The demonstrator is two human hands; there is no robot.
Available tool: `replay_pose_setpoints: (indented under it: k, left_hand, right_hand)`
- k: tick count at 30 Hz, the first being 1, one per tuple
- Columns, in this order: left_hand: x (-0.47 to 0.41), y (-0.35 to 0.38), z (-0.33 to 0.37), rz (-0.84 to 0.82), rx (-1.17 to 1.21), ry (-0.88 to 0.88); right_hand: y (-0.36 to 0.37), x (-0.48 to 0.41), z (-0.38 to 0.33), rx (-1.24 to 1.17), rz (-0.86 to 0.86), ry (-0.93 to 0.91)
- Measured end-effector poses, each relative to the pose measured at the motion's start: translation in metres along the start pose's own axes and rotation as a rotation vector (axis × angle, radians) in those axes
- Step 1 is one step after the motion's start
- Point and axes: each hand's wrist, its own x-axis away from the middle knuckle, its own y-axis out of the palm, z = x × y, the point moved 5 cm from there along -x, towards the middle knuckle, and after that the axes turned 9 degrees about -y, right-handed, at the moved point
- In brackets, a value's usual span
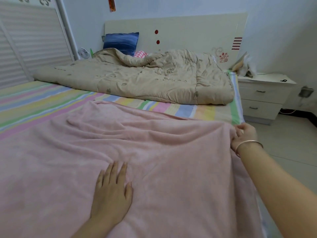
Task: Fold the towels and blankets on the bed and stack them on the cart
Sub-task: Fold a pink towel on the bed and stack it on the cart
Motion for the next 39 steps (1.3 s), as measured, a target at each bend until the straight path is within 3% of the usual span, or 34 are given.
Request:
replay_pose_setpoints:
  k: [6, 9, 11, 15, 19, 21, 24, 30, 32, 35, 37, 39]
  left_hand:
    - [-0.046, -0.032, 0.046, 0.031, 0.356, -0.078]
    - [-0.081, -0.048, 0.117, -0.018, 0.450, 0.079]
    - [-0.101, -0.053, 0.168, -0.083, 0.495, 0.210]
    - [-0.139, -0.034, 0.252, -0.196, 0.325, 0.396]
    - [-0.185, 0.001, 0.293, -0.308, 0.279, 0.345]
    - [-0.199, 0.022, 0.303, -0.471, 0.155, 0.353]
    - [-0.207, 0.044, 0.314, -0.649, -0.028, 0.427]
    - [-0.211, 0.039, 0.315, -0.551, -0.116, 0.508]
    - [-0.214, 0.037, 0.313, -0.593, -0.136, 0.488]
    - [-0.215, 0.029, 0.317, -0.562, -0.092, 0.519]
    - [-0.221, 0.013, 0.323, -0.333, 0.003, 0.549]
    - [-0.225, -0.007, 0.333, -0.036, 0.150, 0.592]
  right_hand:
    - [-0.020, -0.033, 0.030, 0.571, -0.003, 0.051]
    - [-0.021, -0.037, 0.033, 0.706, 0.046, 0.010]
    - [-0.020, -0.040, 0.029, 0.857, -0.022, -0.010]
    - [-0.024, -0.058, 0.031, 1.132, -0.188, -0.077]
    - [-0.014, -0.098, 0.033, 1.035, -0.330, -0.212]
    - [-0.005, -0.114, 0.031, 0.899, -0.405, -0.246]
    - [-0.005, -0.143, 0.030, 0.673, -0.376, -0.213]
    - [-0.006, -0.171, 0.037, 0.315, -0.253, -0.231]
    - [-0.009, -0.165, 0.034, 0.266, -0.219, -0.286]
    - [-0.018, -0.150, 0.020, 0.583, -0.164, -0.503]
    - [-0.011, -0.132, 0.015, 0.884, -0.257, -0.534]
    - [-0.004, -0.108, 0.014, 1.141, -0.400, -0.382]
